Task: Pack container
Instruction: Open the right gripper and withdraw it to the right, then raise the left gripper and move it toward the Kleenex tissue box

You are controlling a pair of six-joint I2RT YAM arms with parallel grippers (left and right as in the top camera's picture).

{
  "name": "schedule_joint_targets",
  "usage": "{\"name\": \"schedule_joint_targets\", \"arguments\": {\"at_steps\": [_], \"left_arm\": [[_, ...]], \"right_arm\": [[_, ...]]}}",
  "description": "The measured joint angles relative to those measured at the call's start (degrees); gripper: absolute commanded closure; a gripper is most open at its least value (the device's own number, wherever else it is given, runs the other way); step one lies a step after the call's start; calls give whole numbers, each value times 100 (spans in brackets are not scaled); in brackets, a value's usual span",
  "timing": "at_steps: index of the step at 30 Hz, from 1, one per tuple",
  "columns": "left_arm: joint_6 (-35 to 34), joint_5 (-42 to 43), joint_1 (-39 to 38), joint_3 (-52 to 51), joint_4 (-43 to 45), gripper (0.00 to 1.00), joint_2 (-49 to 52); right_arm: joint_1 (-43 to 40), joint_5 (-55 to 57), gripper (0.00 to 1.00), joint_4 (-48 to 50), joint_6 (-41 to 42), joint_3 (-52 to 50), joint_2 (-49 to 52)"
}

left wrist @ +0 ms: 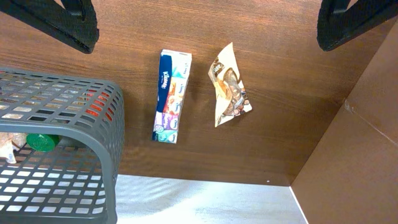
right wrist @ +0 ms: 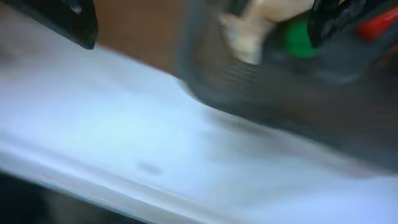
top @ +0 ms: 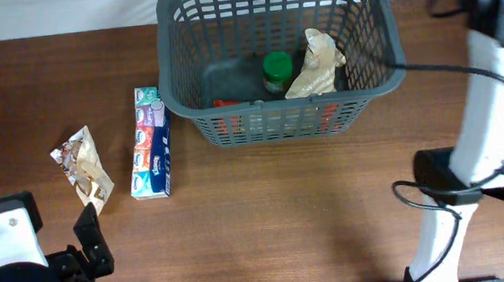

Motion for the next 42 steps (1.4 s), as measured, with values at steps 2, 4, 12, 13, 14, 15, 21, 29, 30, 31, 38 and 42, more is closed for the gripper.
{"name": "schedule_joint_targets", "arguments": {"at_steps": [2, 4, 12, 13, 14, 15, 21, 29, 30, 31, 38, 42], "left_arm": [[0, 0, 0, 0, 0, 0, 0], [0, 0, 0, 0, -2, 1, 0], [0, 0, 0, 0, 0, 0, 0], [2, 0, 0, -2, -2, 0, 0], [2, -2, 0, 0, 0, 0, 0], [0, 0, 0, 0, -2, 0, -2], [2, 0, 0, 0, 0, 0, 0], [11, 0, 0, 0, -2, 1, 0], [17, 0, 0, 0, 0, 0, 0], [20, 20, 0, 0, 0, 0, 0], [20, 195, 0, 0, -2, 1, 0], [20, 221, 0, 0, -2, 0, 0]], "right_arm": [[-385, 612, 1, -238, 564, 20, -55], [-605, 922, 1, -448, 916, 20, -55], [-1858, 1604, 1, -1403, 2155, -164, -55], [-1961, 1631, 1, -1403, 2225, -245, -55], [-2024, 1648, 1, -1403, 2269, -323, -55], [-2085, 1648, 1, -1403, 2297, -431, -55], [-2223, 1644, 1, -1364, 2430, -1392, -26], [-2223, 1495, 1, -918, 2441, -3112, 129], [-2223, 1440, 1, -796, 2437, -3318, 136], [-2223, 1401, 1, -739, 2441, -3442, 142], [-2223, 1187, 1, -640, 2455, -3965, 177], [-2223, 1182, 1, -608, 2452, -3969, 177]]}}
